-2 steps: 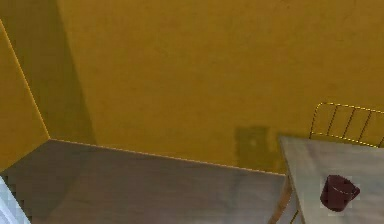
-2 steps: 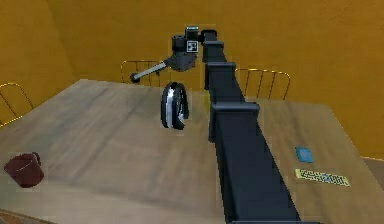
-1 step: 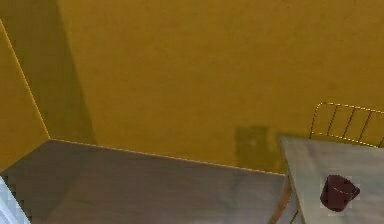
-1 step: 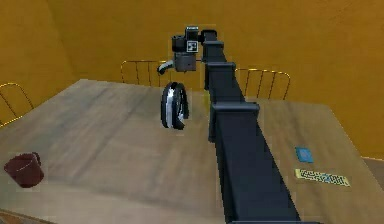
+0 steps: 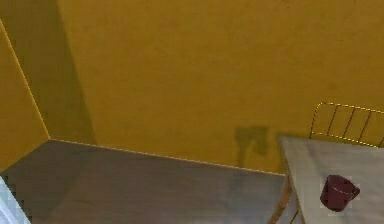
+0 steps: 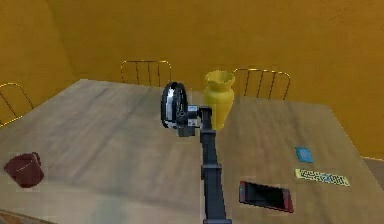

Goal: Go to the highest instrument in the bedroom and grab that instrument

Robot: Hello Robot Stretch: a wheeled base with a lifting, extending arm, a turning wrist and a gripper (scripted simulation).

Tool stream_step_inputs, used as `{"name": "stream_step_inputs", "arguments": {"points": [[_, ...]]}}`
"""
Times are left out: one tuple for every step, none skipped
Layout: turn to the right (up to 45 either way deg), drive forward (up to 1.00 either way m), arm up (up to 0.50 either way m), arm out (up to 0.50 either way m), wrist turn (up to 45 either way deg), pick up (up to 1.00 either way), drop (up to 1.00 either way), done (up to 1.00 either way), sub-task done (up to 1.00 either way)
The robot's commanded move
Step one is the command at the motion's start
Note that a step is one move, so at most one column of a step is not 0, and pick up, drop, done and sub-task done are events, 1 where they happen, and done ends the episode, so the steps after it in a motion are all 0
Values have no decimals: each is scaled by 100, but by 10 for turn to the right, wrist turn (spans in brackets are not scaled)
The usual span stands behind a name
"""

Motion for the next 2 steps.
{"name": "stream_step_inputs", "arguments": {"points": [[0,0,0,0,0,100,0,0,0],[0,0,10,0,0,0,0,0,0]]}}
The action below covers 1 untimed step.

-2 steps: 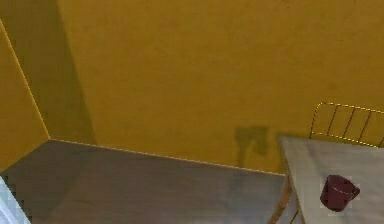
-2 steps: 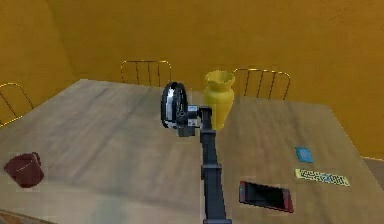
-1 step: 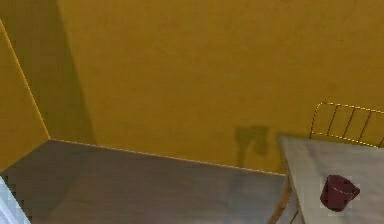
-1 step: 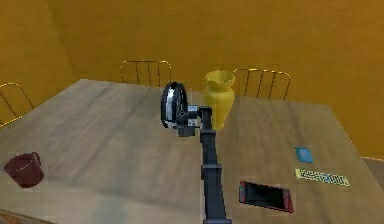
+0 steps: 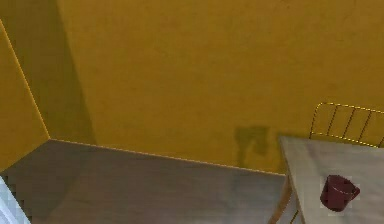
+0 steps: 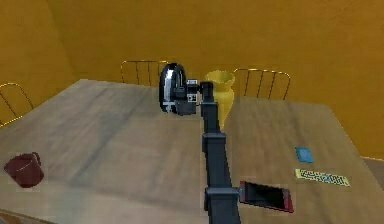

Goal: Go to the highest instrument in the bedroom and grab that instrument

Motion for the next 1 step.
{"name": "stream_step_inputs", "arguments": {"points": [[0,0,0,0,0,0,0,100,0]]}}
